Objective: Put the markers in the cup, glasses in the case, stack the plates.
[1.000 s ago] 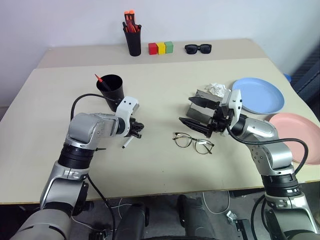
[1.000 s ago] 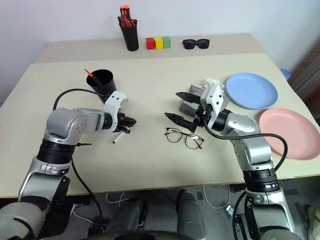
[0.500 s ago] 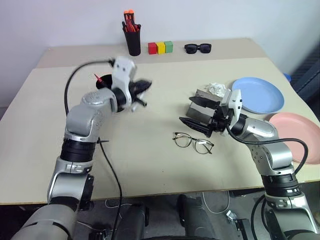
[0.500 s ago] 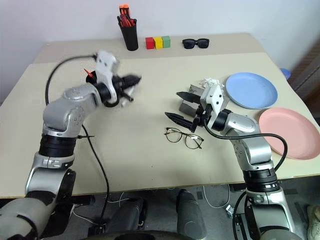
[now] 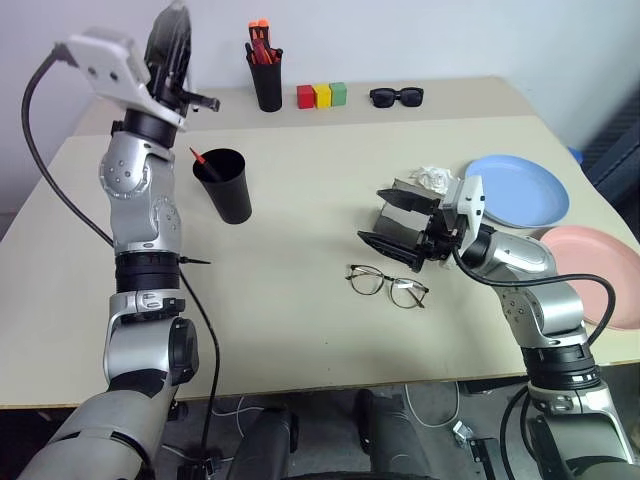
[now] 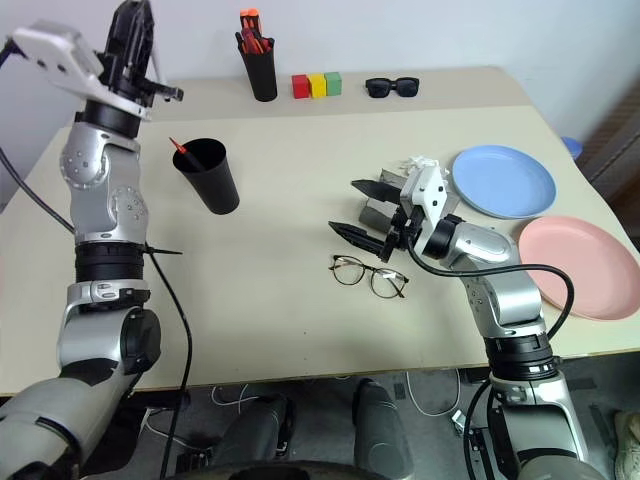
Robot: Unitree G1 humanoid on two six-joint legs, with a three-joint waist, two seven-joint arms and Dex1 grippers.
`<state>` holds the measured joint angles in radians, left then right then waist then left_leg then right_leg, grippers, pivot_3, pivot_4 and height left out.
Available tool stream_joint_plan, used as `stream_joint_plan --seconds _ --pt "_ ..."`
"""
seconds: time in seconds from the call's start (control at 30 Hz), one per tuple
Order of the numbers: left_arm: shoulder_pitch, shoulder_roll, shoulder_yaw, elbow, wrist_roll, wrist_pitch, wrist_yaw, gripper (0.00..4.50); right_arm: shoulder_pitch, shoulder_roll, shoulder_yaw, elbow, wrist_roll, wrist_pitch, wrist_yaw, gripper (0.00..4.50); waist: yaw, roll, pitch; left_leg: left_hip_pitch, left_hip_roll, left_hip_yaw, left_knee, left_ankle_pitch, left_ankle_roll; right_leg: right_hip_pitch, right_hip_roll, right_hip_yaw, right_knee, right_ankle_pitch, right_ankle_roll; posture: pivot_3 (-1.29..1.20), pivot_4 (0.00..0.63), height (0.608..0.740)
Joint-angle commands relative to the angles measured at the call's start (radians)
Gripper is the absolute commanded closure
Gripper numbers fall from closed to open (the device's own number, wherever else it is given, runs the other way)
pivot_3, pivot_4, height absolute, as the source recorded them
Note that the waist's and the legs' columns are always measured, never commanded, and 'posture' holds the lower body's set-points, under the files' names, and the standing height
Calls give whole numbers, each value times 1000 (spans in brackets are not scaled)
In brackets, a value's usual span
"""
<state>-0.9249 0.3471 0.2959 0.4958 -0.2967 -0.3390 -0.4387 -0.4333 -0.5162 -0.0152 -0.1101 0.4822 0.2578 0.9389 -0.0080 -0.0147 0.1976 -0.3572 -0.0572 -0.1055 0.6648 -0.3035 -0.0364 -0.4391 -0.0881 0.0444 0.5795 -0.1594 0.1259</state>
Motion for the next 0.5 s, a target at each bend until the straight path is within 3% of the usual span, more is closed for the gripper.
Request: stream_joint_plan --seconds 0.03,0.5 --pt "2 -11 22 101 -22 -118 -42 4443 -22 4 -14 -13 6 -12 1 409 0 0 0 0 0 0 0 0 0 0 0 0 -1 0 0 0 150 740" --pt "36 -85 27 319 -53 -221 -112 4443 -16 -5 -18 -32 9 -1 -6 409 -5 0 0 0 0 0 0 -1 1 0 0 0 -1 1 1 0 150 740"
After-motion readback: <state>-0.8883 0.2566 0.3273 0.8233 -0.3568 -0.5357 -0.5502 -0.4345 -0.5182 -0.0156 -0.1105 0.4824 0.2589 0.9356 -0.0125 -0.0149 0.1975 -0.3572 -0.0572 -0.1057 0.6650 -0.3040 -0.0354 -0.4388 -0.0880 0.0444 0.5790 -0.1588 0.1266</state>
